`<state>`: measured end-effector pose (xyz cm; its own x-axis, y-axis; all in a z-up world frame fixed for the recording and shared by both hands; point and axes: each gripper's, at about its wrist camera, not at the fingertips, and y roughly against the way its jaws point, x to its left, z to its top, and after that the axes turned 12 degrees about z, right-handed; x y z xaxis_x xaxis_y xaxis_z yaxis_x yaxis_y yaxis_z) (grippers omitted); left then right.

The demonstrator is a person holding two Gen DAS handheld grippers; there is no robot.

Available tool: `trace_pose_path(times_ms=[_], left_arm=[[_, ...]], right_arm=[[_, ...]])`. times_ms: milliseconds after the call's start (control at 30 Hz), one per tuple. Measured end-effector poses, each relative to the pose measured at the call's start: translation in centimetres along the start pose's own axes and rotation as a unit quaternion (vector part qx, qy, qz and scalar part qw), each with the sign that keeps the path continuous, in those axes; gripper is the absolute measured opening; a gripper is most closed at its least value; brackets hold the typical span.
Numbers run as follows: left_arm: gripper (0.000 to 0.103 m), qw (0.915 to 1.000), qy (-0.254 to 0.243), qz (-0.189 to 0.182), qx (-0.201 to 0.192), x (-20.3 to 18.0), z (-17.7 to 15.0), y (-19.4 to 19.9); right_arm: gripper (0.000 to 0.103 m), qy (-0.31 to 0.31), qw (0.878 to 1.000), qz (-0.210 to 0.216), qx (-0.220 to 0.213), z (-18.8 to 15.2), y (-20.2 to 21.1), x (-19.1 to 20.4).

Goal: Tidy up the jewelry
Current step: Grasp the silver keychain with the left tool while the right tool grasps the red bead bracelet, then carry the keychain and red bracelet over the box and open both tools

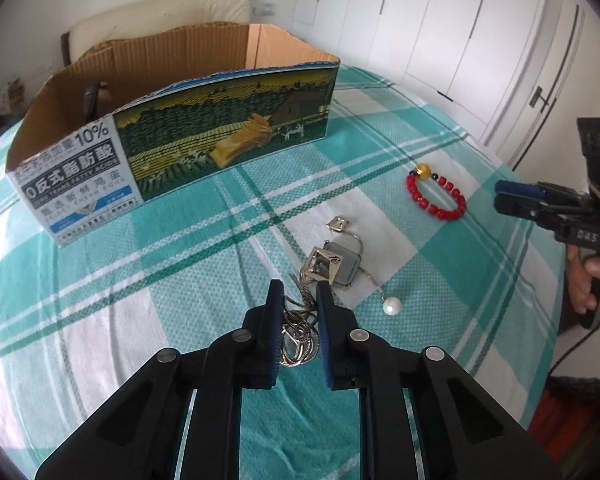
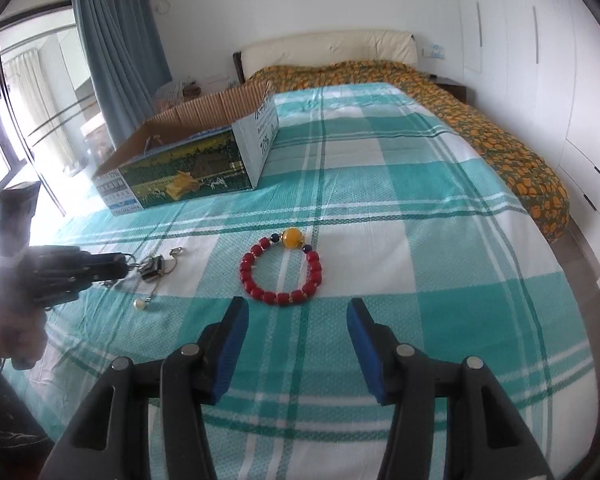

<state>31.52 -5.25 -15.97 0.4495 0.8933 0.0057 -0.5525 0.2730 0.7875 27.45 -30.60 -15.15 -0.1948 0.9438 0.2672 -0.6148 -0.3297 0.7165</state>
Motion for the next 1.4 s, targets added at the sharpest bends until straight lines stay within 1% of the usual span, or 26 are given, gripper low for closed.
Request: trace_pose_path(times_ms=[100,167,233,267,333,433,567,667,800,933,1033,1133,1233,1300,1400], left_arm=[[0.014,0.9998,0.02,0.001,-0.001,0.0,-0.1,0.1],[0.014,0.9995,0.032,-0.002,-0.003,0.4,-0.3,0.6],[0.014,0.999,0.045,-0.005,-0.004,0.9,-0.3,1.0],[0.014,0.9986,0.052,-0.008,-0.005,1.2,-0.3,1.3],[0.014,0.9975,0.069,-0.012,-0.008,1.9,-0.1,2.0],[0.014,0.9954,0.091,-0.02,-0.017,2.8,0.4,3.5],[0.014,0.993,0.109,-0.024,-0.039,3.8,1.8,6.3],[0.014,0.9916,0.114,-0.018,-0.058,4.6,3.2,8.8],[0.014,0.989,0.13,-0.012,-0.071,6.1,6.2,11.4],[0.014,0.9858,0.143,-0.009,-0.088,8.3,10.1,13.4],[0.014,0.9849,0.135,0.02,-0.107,9.6,13.1,14.3],[0.014,0.9833,0.138,0.04,-0.112,11.0,15.5,13.5],[0.014,0.9819,0.143,0.064,-0.107,12.3,16.9,11.6],[0.014,0.9811,0.148,0.077,-0.098,13.3,17.4,9.7],[0.014,0.9801,0.163,0.084,-0.075,14.5,17.1,6.5]], right_arm=[[0.053,0.035,0.999,0.001,0.034,2.2,-3.3,-0.2],[0.051,0.063,0.997,0.013,0.052,3.2,-5.4,0.1],[0.05,0.091,0.993,0.004,0.077,3.8,-7.5,0.3],[0.041,0.107,0.992,-0.004,0.073,4.1,-7.8,0.4],[0.018,0.112,0.99,0.0,0.084,4.6,-8.1,0.4],[0.018,0.093,0.993,0.019,0.067,5.5,-6.4,0.4],[0.018,0.07,0.995,0.05,0.04,7.0,-2.8,1.5],[0.018,0.067,0.996,0.06,0.024,8.6,-0.7,2.7],[0.018,0.07,0.994,0.079,0.001,11.5,1.5,4.4],[0.018,0.085,0.992,0.094,-0.015,14.8,2.8,6.1],[0.018,0.099,0.99,0.097,-0.026,17.5,2.9,7.3],[0.018,0.11,0.988,0.1,-0.031,19.8,1.9,8.3],[0.018,0.107,0.988,0.104,-0.024,21.7,-0.2,8.6],[0.018,0.1,0.989,0.11,-0.008,22.6,-2.3,8.4],[0.018,0.092,0.99,0.109,0.021,23.2,-5.8,7.9]])
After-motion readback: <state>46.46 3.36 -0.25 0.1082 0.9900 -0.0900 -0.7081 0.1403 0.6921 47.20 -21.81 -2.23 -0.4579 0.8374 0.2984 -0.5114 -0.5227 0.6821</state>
